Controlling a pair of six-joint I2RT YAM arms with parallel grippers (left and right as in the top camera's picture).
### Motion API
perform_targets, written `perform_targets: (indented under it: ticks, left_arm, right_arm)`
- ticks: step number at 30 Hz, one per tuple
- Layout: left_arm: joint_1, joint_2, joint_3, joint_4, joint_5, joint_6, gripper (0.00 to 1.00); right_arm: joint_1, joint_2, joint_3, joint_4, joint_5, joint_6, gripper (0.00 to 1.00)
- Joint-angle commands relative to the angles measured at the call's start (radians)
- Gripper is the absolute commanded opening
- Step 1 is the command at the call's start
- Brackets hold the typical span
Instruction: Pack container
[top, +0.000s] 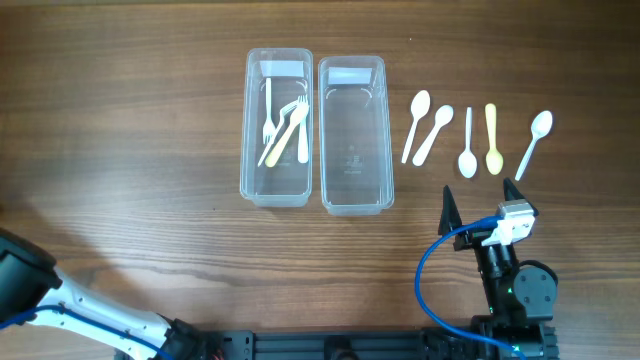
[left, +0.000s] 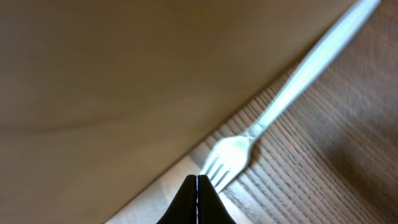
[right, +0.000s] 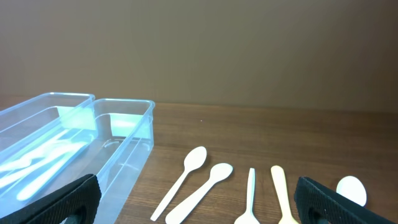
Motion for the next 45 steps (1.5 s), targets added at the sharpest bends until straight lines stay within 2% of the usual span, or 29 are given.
perform_targets:
  ticks: [1,12,23,32,38,45]
  left_arm:
    - [0.007,0.071,0.004,0.002,0.009,0.036,0.04]
    - [0.013,0.121,0.004,0.110,-0.009,0.137,0.04]
    - [0.010,0.121,0.004,0.141,-0.051,0.200,0.04]
    - [0.014,0.125,0.004,0.166,0.002,0.237,0.04]
    - [0.032,0.146,0.004,0.180,0.001,0.312,0.04]
    - [0.049,0.164,0.004,0.180,0.003,0.311,0.04]
  right_arm:
    - [-0.004,-0.002,-0.001,0.005,0.011,0.001,1.00]
    - [-0.004,-0.002,-0.001,0.005,0.011,0.001,1.00]
    - [-0.004,-0.002,-0.001,0.005,0.011,0.001,1.00]
    - [-0.004,-0.002,-0.001,0.005,0.011,0.001,1.00]
    - [-0.004,-0.002,-0.001,0.005,0.011,0.001,1.00]
    - [-0.004,-0.002,-0.001,0.005,0.011,0.001,1.00]
